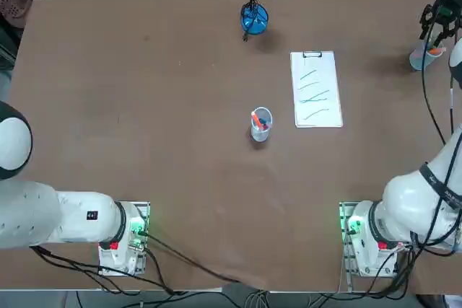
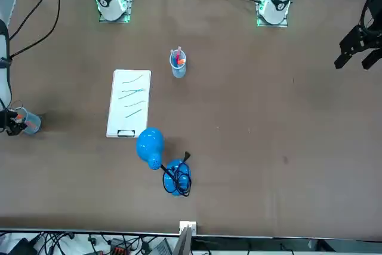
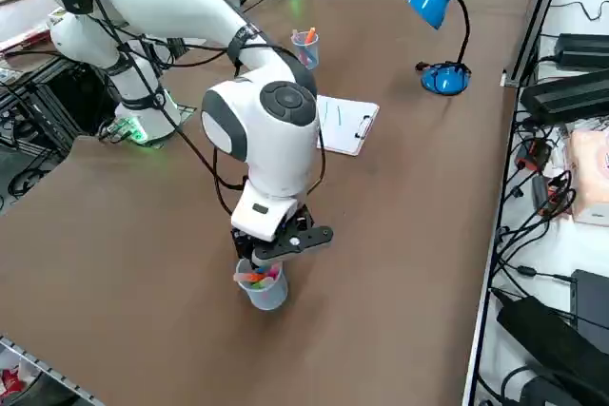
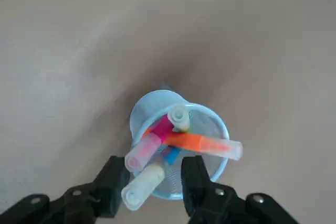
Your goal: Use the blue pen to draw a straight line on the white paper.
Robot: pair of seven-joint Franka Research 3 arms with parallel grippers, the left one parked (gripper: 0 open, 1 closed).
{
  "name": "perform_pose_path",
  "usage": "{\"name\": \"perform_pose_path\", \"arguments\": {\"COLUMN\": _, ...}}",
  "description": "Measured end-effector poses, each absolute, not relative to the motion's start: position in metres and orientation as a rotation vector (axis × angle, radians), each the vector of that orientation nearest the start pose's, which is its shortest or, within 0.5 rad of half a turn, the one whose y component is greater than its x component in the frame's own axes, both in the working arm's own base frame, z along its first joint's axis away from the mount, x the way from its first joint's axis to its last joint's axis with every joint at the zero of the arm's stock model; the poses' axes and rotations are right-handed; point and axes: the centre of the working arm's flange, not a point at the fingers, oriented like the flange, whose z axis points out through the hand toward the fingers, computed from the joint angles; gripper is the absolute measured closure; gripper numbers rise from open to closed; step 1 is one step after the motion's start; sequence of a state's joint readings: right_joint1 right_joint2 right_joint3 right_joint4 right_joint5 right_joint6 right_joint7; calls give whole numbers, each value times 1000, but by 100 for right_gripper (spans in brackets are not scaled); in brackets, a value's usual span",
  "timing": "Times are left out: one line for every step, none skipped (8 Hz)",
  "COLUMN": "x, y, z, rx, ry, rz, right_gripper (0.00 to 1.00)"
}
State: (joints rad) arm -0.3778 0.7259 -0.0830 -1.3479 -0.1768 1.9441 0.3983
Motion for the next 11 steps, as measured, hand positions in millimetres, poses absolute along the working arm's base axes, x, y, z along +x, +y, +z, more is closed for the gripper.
{"name": "perform_pose_path", "arguments": {"x": 647, "y": -320, "z": 288, "rx": -3104, "ry": 1251, "rz": 224, "right_gripper": 40}}
{"name": "perform_pose_path", "arguments": {"x": 647, "y": -321, "z": 288, "rx": -3104, "ry": 1252, "rz": 222, "right_gripper": 44}}
{"name": "perform_pose_path", "arguments": {"x": 648, "y": -321, "z": 289, "rx": -3104, "ry": 1252, "rz": 221, "right_gripper": 46}}
{"name": "perform_pose_path", "arguments": {"x": 648, "y": -321, "z": 289, "rx": -3104, "ry": 1252, "rz": 220, "right_gripper": 46}}
{"name": "perform_pose_path", "arguments": {"x": 648, "y": -321, "z": 290, "rx": -3104, "ry": 1253, "rz": 218, "right_gripper": 47}}
{"name": "perform_pose_path", "arguments": {"x": 648, "y": -321, "z": 292, "rx": -3104, "ry": 1254, "rz": 216, "right_gripper": 48}}
{"name": "perform_pose_path", "arguments": {"x": 648, "y": -321, "z": 293, "rx": -3103, "ry": 1255, "rz": 223, "right_gripper": 49}}
{"name": "perform_pose_path", "arguments": {"x": 647, "y": -321, "z": 293, "rx": -3101, "ry": 1257, "rz": 233, "right_gripper": 52}}
{"name": "perform_pose_path", "arguments": {"x": 647, "y": -321, "z": 293, "rx": -3092, "ry": 1260, "rz": 234, "right_gripper": 53}}
{"name": "perform_pose_path", "arguments": {"x": 648, "y": -320, "z": 292, "rx": -3080, "ry": 1263, "rz": 233, "right_gripper": 55}}
{"name": "perform_pose_path", "arguments": {"x": 648, "y": -320, "z": 293, "rx": -3077, "ry": 1265, "rz": 232, "right_gripper": 63}}
